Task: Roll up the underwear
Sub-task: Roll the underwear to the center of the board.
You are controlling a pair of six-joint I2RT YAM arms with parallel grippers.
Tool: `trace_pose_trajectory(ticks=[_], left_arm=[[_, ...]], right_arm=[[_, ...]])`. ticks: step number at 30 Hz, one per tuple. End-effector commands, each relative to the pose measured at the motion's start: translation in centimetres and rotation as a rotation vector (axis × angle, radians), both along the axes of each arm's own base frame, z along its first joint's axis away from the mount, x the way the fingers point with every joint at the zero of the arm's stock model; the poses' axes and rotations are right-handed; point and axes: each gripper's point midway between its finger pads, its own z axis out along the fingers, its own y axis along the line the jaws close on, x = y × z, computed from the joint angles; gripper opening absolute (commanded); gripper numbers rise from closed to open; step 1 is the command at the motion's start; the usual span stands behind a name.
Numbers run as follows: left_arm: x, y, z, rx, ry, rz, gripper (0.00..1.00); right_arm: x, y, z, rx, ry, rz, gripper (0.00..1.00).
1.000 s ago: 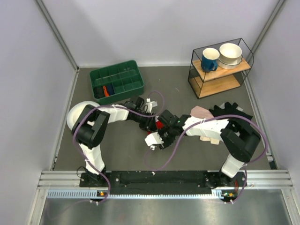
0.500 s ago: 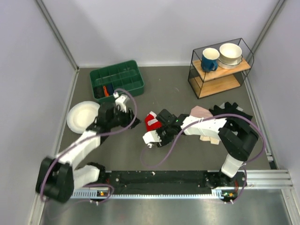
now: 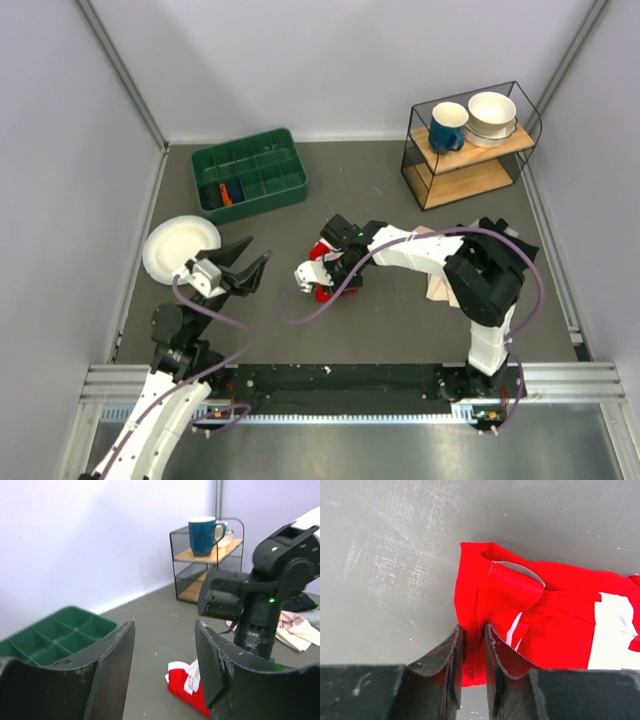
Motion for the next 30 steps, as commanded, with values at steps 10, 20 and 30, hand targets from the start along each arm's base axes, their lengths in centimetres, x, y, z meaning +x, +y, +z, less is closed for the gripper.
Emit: trace_pose_trajectory(ticks=[10,20,30], left_arm=[[-3.9,1.8,6.3,0.035,-0.185,0.045,0.68],[-8.3,-2.0,6.9,0.168,-0.264,-0.250,0.69],[-7.8,-5.8,4.5,0.255,-0.109,-0.527,0.63]], right_arm=[[-8.4,-3.4,1.9,-0.106,0.720,-0.080,0.15],[-6.5,-3.8,1.6,-0.115,1.019,-0.253,0.15],[-3.0,-4.6,0.6,-0.117,1.078,-0.397,0.16]])
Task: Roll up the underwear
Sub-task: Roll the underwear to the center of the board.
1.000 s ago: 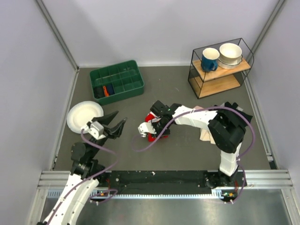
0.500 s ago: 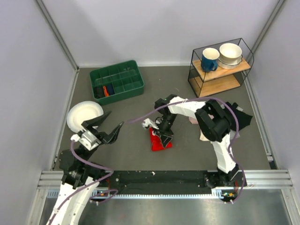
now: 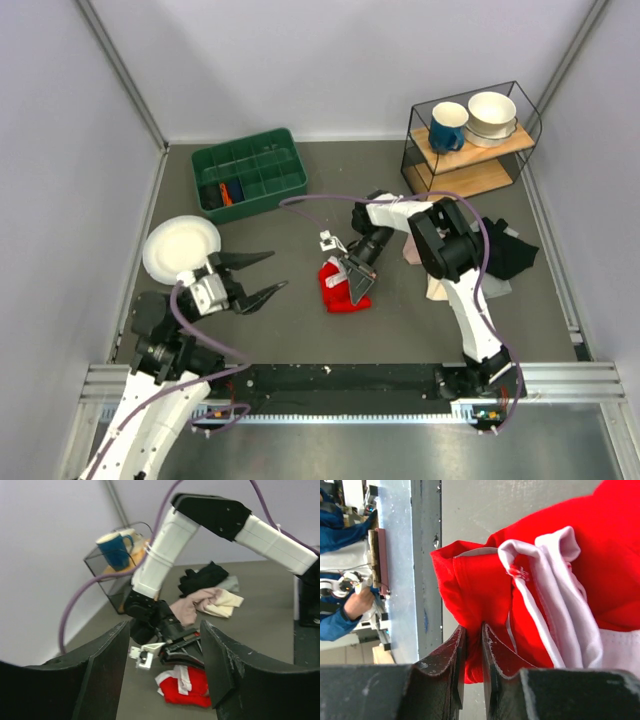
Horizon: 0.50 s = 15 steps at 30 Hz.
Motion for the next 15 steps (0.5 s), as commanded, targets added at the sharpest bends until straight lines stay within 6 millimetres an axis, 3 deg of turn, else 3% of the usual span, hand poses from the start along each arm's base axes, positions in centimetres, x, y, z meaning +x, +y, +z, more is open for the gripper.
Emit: trace_pose_trajectory(ticks=[1,4,8,9,11,12,14,15], left_arm=[[0.1,-2.2,-1.2,0.082,0.082,-0.154,0.62],[1.6,-3.4,-3.7,0.156,0.155,-0.167,0.61],[1.3,-7.0,-8.1,0.316,0.187,-0.202,0.64],[1.5,-8.0,-10.2,0.382,0.226,-0.211,0.64],[1.0,-9.7,-12.2,0.471,0.215,-0.234,0.64],[1.3,-10.5,-14.5,0.542,0.260,-0.242,0.63],[1.0,-11.9,-16.0,0.612,0.241,-0.271,0.63],[1.7,-12.4,-18.2,0.679,0.269,-0.252,0.63]], right_arm=[[1.0,-1.3,-0.4,-0.084,0.029,-0.004,0.16],[1.5,-1.2,-0.8,-0.106,0.034,-0.015,0.16],[2.0,-1.0,-1.0,-0.120,0.027,-0.017,0.17],[1.9,-1.0,-1.1,-0.126,0.027,-0.011,0.17],[2.1,-1.1,-1.2,-0.127,0.026,-0.013,0.17],[2.1,-1.1,-1.2,-0.133,0.027,-0.011,0.17],[2.1,-1.2,-1.3,-0.132,0.026,-0.009,0.17],[2.0,-1.2,-1.2,-0.135,0.030,-0.007,0.17]])
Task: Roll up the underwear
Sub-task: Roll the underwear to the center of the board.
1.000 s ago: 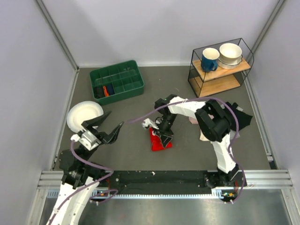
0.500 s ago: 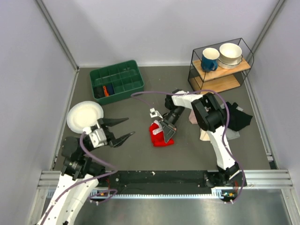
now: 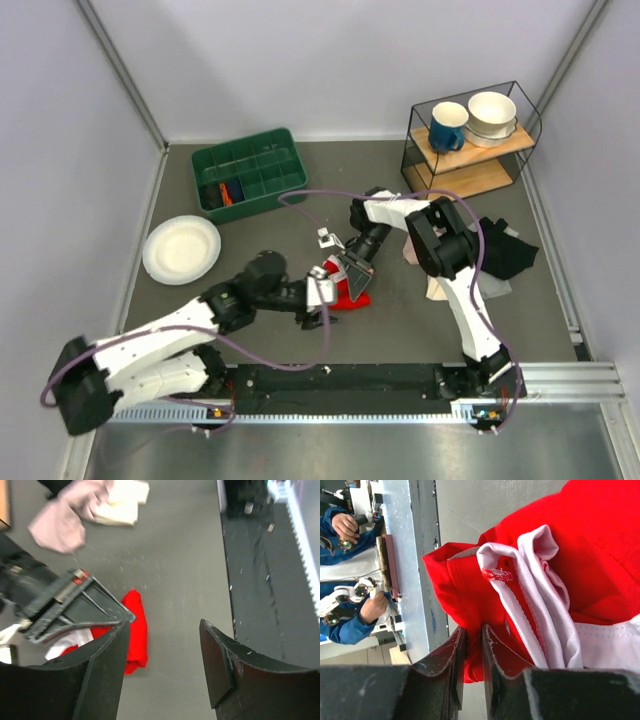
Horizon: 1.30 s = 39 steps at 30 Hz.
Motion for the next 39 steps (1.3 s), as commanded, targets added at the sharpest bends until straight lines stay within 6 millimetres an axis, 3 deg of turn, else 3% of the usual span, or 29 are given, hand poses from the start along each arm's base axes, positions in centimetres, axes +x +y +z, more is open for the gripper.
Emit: trace_pose_trajectory(ticks=[1,2,3,5,6,11,24,27,29,33,39], left_arm=[[2.2,-1.9,-4.1,0.198,-0.116,0.005,0.63],[2.7,-2.4,-4.3,0.216,-0.127,0.010,0.62],[3.5,-2.6,-6.2,0.280,-0.115,0.028,0.62],[4.5,-3.2,-6.9,0.324,-0.132,0.042,0.62],[5.0,-3.3,-8.3,0.370,-0.120,0.053,0.62],[5.8,-3.9,-10.9,0.468,-0.104,0.068,0.59],[7.1,-2.4,-14.1,0.639,-0.024,0.204,0.56],[6.9,-2.7,-14.7,0.671,0.008,0.189,0.37],[6.6,-2.6,-14.9,0.705,0.045,0.178,0.01],[5.9,-2.5,-14.9,0.721,0.147,0.203,0.00],[5.3,-2.3,-14.6,0.605,0.427,0.216,0.00]], right_arm=[[0.8,-1.3,-1.2,-0.046,-0.026,0.035,0.17],[0.9,-1.3,-1.2,-0.046,-0.028,0.036,0.17],[0.9,-1.3,-1.2,-0.044,-0.030,0.038,0.17],[0.9,-1.3,-1.1,-0.044,-0.030,0.037,0.18],[0.9,-1.3,-1.1,-0.043,-0.031,0.036,0.18],[0.9,-1.2,-1.1,-0.040,-0.031,0.036,0.18],[1.0,-1.4,-1.0,-0.037,-0.047,0.044,0.20],[1.0,-1.4,-0.7,-0.033,-0.052,0.042,0.21],[1.4,-1.4,0.0,-0.018,-0.069,0.030,0.24],[2.9,-1.6,1.9,0.028,-0.129,-0.022,0.36],[7.2,-2.8,5.2,0.085,-0.320,-0.159,0.43]])
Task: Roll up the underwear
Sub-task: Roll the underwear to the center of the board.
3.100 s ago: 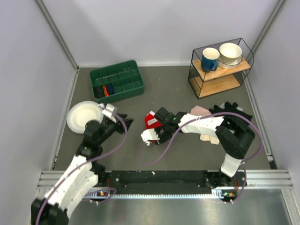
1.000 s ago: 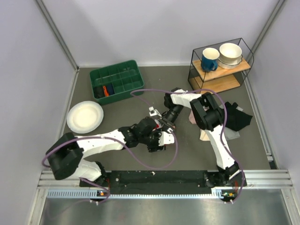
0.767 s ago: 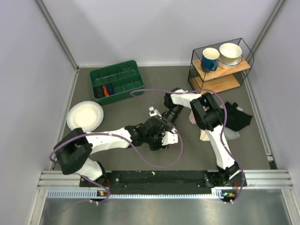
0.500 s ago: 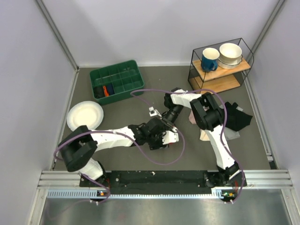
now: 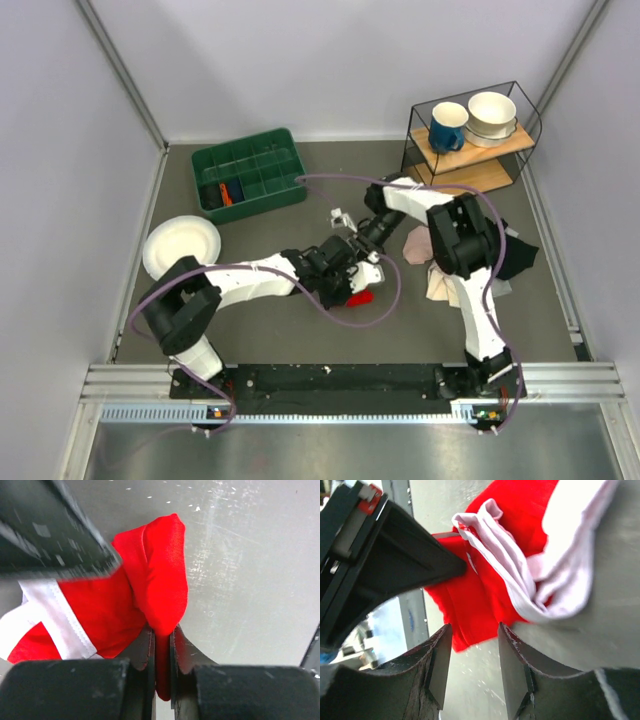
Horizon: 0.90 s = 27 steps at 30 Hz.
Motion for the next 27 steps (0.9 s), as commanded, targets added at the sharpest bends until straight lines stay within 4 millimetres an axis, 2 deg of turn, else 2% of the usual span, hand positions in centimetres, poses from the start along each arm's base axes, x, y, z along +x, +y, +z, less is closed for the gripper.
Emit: trace_pose_trajectory(ticks=[1,3,4,6,9,10,13,14,16,17,18,19,20,21,22,23,25,26,27], left_arm=[[-0.2,0.3,0.2,-0.104,0.230,0.128,0.00],[-0.3,-0.2,0.7,-0.173,0.311,0.143,0.00],[0.5,0.4,0.7,-0.193,0.341,0.184,0.00],[0.7,0.7,0.4,-0.216,0.433,0.240,0.00],[1.8,1.9,-0.3,-0.247,0.558,0.348,0.00],[2.1,2.0,-0.5,-0.249,0.582,0.368,0.00],[2.5,2.6,-1.7,-0.239,0.690,0.446,0.00],[2.5,2.8,-2.5,-0.225,0.722,0.467,0.00],[2.8,3.0,-3.1,-0.226,0.762,0.509,0.00],[3.0,3.1,-3.3,-0.227,0.769,0.522,0.00],[3.3,3.2,-3.4,-0.226,0.769,0.541,0.00],[3.4,3.2,-3.5,-0.226,0.769,0.548,0.00],[3.6,3.3,-3.5,-0.226,0.767,0.559,0.00],[3.8,3.4,-3.5,-0.227,0.769,0.572,0.02],[3.9,3.4,-3.5,-0.228,0.766,0.577,0.03],[4.0,3.5,-3.5,-0.227,0.766,0.583,0.03],[4.3,3.5,-3.5,-0.229,0.762,0.592,0.09],[4.3,3.5,-3.5,-0.228,0.760,0.596,0.12],[4.5,3.4,-3.3,-0.231,0.757,0.598,0.16]], right_arm=[[4.3,-1.6,4.5,0.071,-0.226,-0.110,0.43],[5.5,-2.3,4.9,0.085,-0.287,-0.145,0.43],[5.4,-2.7,5.7,0.098,-0.315,-0.156,0.43],[5.5,-2.9,6.3,0.134,-0.371,-0.153,0.43],[4.5,-3.2,7.6,0.204,-0.457,-0.113,0.43],[3.6,-3.4,8.3,0.232,-0.479,-0.099,0.43],[2.1,-3.4,9.1,0.326,-0.546,-0.035,0.43],[1.6,-3.3,10.0,0.365,-0.587,-0.015,0.43],[0.6,-3.3,9.7,0.406,-0.653,0.054,0.43],[-0.2,-2.9,10.2,0.422,-0.708,0.101,0.43],[-1.2,-3.0,9.3,0.412,-0.714,0.126,0.43],[-0.6,-2.4,9.0,0.423,-0.791,0.156,0.45],[-1.4,-1.9,8.9,0.400,-0.858,0.226,0.47],[-2.0,-1.8,7.6,0.375,-0.878,0.254,0.48],[-1.4,-0.8,7.5,0.384,-0.966,0.286,0.50],[-1.6,0.0,7.0,0.360,-1.034,0.346,0.52],[-2.1,0.8,6.2,0.355,-1.107,0.406,0.57],[-1.2,1.5,6.3,0.349,-1.180,0.421,0.58],[-1.8,2.5,5.7,0.354,-1.193,0.461,0.59]])
